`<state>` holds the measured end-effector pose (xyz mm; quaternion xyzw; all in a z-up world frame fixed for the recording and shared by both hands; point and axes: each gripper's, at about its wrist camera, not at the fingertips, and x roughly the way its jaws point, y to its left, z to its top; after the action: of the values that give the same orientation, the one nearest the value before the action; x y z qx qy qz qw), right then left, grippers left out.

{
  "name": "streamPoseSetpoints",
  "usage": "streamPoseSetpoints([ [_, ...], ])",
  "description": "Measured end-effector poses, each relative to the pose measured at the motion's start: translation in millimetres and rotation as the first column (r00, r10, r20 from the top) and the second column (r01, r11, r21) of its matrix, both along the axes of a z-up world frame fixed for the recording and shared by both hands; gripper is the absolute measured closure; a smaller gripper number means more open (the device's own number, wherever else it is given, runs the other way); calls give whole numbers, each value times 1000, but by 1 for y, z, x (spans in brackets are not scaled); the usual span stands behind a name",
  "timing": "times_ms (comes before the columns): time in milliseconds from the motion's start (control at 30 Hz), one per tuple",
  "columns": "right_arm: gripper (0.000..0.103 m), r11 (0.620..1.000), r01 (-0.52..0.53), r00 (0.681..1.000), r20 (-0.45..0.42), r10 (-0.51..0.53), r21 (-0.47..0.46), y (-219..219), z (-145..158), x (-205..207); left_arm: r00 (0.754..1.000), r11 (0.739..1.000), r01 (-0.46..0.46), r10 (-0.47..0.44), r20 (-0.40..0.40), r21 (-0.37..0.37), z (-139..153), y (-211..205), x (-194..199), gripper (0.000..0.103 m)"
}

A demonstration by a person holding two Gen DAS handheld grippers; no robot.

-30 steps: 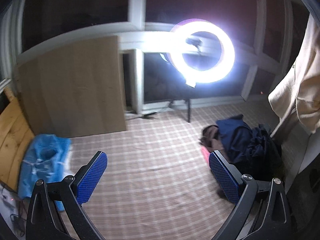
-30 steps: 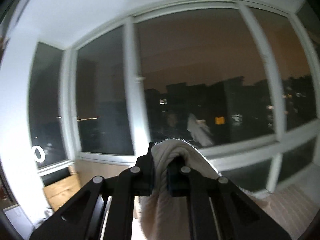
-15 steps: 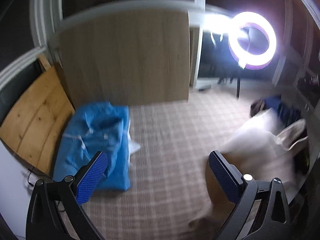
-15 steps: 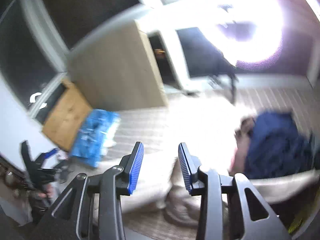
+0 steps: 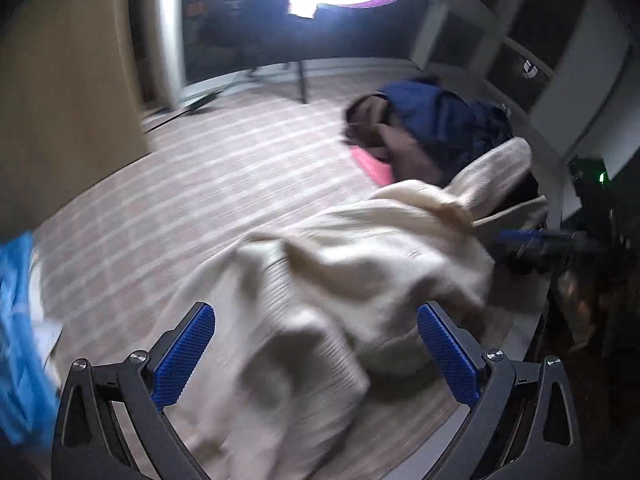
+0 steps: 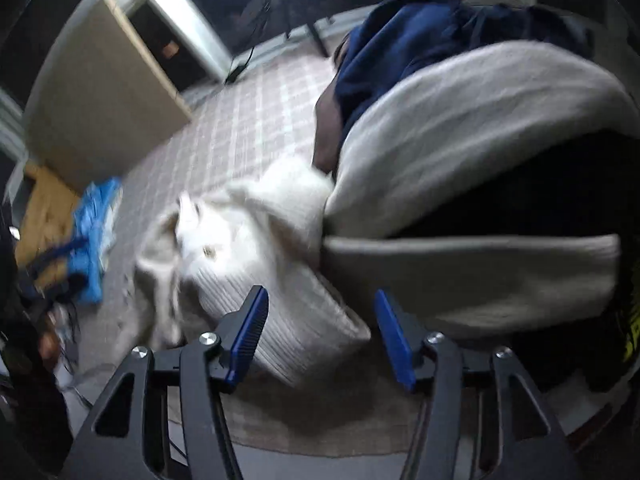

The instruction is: Fold clothes

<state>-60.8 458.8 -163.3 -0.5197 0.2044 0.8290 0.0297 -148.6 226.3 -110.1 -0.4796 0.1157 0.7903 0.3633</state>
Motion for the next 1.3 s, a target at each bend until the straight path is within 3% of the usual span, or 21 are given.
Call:
streamPoseSetpoints([
  [67,48,999,-49,998,24,50,-10,-11,-16,-5,1000,1000,22,-22,-5,2,4,16,0,1],
  [100,54,997,-72,997,33,73,-29,-16,-22,-6,1000,1000,22,-22,-9,2,7,19,-2,1],
  [133,71,994,-94,995,39,96,-51,-20,-27,-7,1000,1000,5,-5,-26,-3,10,13,-4,1],
  [167,97,989,-112,993,24,115,-94,-23,-24,-7,999,1000,-15,14,-44,-7,14,5,-6,1],
  [233,97,961,-148,988,-74,134,-235,-27,-1,-4,995,998,-67,66,-75,-10,22,-14,-12,1],
  [300,98,935,-204,972,-174,158,-291,-35,34,-9,984,988,-154,153,-95,3,32,-48,-19,1],
  [367,98,902,-314,923,-319,216,-296,-54,90,-21,968,972,-232,233,-96,28,41,-81,-23,1],
  [433,98,865,-432,861,-403,312,-253,-88,137,-48,933,939,-339,344,-108,62,53,-129,-19,1],
  [500,98,831,-516,803,-455,384,-209,-118,170,-69,889,898,-430,439,-127,89,63,-171,-12,1],
  [567,98,769,-614,737,-479,477,-179,-164,194,-102,848,860,-500,510,-144,102,69,-206,0,1],
  [700,97,621,-749,641,-493,589,-232,-265,200,-145,766,784,-612,621,-168,107,73,-267,26,1],
  [767,93,553,-788,615,-405,676,-272,-318,173,-165,739,755,-650,654,-158,85,67,-287,34,1],
  [867,89,614,-742,667,-213,714,-267,-332,135,-178,729,739,-671,673,-126,61,53,-300,40,1],
  [933,76,641,-726,687,-258,679,-248,-299,135,-168,746,753,-656,657,-109,47,42,-296,39,1],
  [1000,60,706,-691,717,-271,642,-155,-265,140,-162,779,783,-621,621,-90,27,30,-283,32,1],
  [1033,59,739,-667,733,-260,629,-92,-244,137,-157,797,800,-599,599,-77,16,23,-275,26,1],
  [1133,59,792,-609,781,-148,606,31,-197,110,-148,845,844,-535,533,-40,-35,0,-249,9,1],
  [1233,59,807,-577,810,-34,585,127,-162,67,-140,862,859,-506,506,-26,-80,-17,-233,2,1],
  [1300,59,821,-556,828,-1,561,130,-145,47,-146,858,854,-511,513,-2,-97,-27,-234,-1,1],
])
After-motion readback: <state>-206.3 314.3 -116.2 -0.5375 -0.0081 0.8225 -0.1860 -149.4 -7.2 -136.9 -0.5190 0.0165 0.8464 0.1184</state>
